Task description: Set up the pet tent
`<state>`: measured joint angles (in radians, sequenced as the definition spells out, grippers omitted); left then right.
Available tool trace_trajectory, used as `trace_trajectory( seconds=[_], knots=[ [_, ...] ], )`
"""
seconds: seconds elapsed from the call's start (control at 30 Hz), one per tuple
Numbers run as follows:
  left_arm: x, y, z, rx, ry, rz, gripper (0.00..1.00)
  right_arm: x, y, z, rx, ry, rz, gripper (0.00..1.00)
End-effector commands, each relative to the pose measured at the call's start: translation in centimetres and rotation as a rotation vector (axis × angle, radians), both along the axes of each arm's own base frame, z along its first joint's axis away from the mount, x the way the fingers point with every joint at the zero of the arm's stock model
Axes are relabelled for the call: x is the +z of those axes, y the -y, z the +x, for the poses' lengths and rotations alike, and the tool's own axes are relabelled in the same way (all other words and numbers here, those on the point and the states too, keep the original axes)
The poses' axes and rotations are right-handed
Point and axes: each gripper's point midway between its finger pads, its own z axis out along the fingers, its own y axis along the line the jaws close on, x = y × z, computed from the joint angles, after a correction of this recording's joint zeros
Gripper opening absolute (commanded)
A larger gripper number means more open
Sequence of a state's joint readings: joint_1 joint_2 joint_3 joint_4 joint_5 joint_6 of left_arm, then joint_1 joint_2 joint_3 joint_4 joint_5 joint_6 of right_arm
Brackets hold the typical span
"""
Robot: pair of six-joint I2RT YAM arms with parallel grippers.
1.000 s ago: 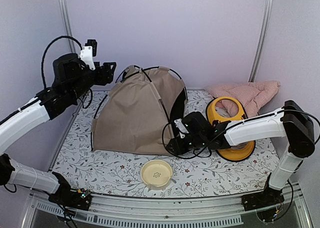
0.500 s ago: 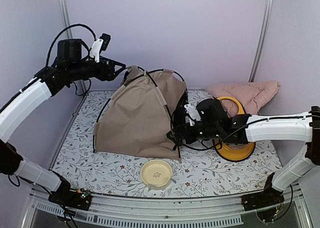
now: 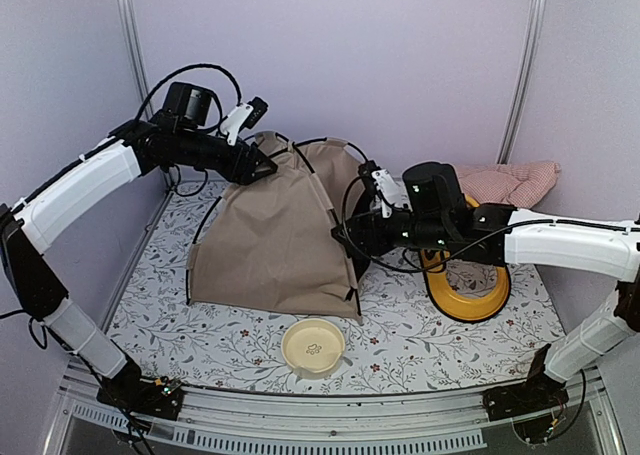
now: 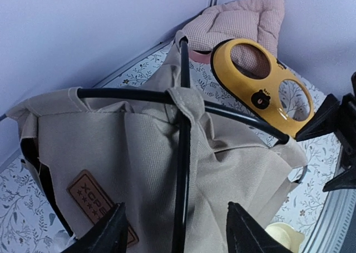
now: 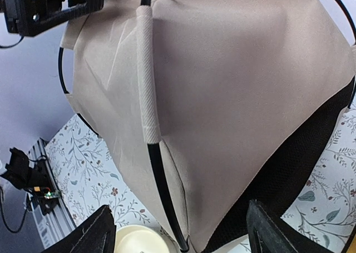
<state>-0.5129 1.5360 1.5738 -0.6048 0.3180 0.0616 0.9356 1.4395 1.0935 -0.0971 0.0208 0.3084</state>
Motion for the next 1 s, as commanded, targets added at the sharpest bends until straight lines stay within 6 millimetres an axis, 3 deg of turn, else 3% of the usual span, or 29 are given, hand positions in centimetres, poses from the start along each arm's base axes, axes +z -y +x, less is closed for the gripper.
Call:
trace_trajectory(
  seconds=[0.0,0.13,0.23,0.37,0.67,0.97],
  knots=[
    [-0.8,0.7,0.1,-0.007,0.002,0.086,0.55,0.8,-0.7,1.1,-0.006,0.021,-0.024,0.76],
    [-1.1,1.1,0.1,-0.008,0.017,0.123,0.37,1.5,-1.4,1.8,-0.003,0.034,-0.047,0.54],
    [-1.3,1.6,-0.1,-0.016,0.040,0.155,0.26,1.8,-2.0,2.4,-0.001,0.047,-0.062,0.44],
    [-1.7,2.4,-0.5,-0.038,0.049,0.174,0.00,2.2,-3.0,3.4,-0.003,0.060,-0.082,0.28],
    [-2.5,3.9,-2.2,-0.142,0.004,0.115,0.00,4.7,-6.0,6.1,0.003,0.139,-0.089,0.15],
    [-1.9,3.9,-2.4,-0.133,0.026,0.091,0.00,6.2,-8.2,10.3,0.001,0.185,-0.089,0.14]
  ],
)
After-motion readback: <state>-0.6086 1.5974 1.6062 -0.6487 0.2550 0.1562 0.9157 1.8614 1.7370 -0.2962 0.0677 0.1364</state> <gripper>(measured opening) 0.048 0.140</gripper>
